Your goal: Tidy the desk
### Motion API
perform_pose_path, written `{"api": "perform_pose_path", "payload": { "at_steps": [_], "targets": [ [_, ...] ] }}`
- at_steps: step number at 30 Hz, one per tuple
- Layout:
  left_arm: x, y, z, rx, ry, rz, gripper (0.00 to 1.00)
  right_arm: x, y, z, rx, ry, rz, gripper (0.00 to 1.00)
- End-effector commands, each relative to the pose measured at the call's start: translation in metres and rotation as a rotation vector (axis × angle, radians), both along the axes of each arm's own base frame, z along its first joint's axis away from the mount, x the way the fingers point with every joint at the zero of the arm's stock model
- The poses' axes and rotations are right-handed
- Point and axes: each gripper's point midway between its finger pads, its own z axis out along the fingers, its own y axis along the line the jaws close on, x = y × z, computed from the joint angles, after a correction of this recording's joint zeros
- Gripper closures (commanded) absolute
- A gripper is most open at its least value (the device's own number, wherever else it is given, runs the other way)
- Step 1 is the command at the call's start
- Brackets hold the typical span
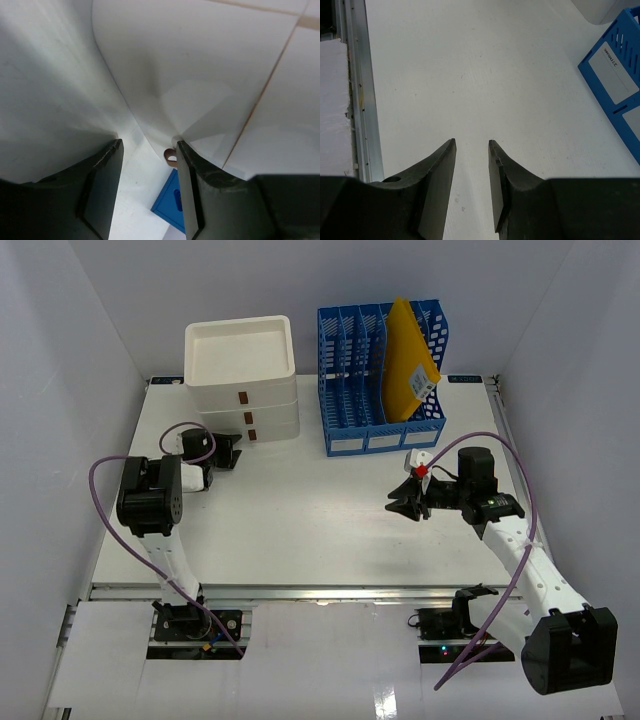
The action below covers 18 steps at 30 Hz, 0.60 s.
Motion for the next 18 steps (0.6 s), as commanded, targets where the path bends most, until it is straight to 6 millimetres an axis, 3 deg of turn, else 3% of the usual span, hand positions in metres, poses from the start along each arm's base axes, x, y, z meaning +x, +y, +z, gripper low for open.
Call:
{"api": "perform_pose_path", "payload": {
  "at_steps": [1, 4, 11, 12, 18],
  "targets": [
    [0.017, 0.001, 0.025, 0.023, -0.064, -0.009, 0.4, -0.002, 0.001, 0.002, 0.017, -0.001, 0.007, 0.61],
    [0.015, -0.002, 0.034, 0.036, -0.089, -0.036, 0.38, -0.001, 0.0, 0.0, 0.01, 0.0, 0.0, 0.61],
    [-0.028, -0.013, 0.045, 0.101, -0.147, -0.151, 0.33, 0.002, -0.004, -0.002, 0.002, -0.004, -0.019, 0.61],
    [-0.036, -0.014, 0.039, 0.126, -0.134, -0.17, 0.31, 0.003, -0.004, -0.002, 0.001, -0.004, -0.023, 0.61],
    [-0.063, -0.009, 0.057, 0.226, -0.181, -0.227, 0.26, 0.006, -0.01, -0.005, -0.005, -0.003, -0.047, 0.61]
  ]
}}
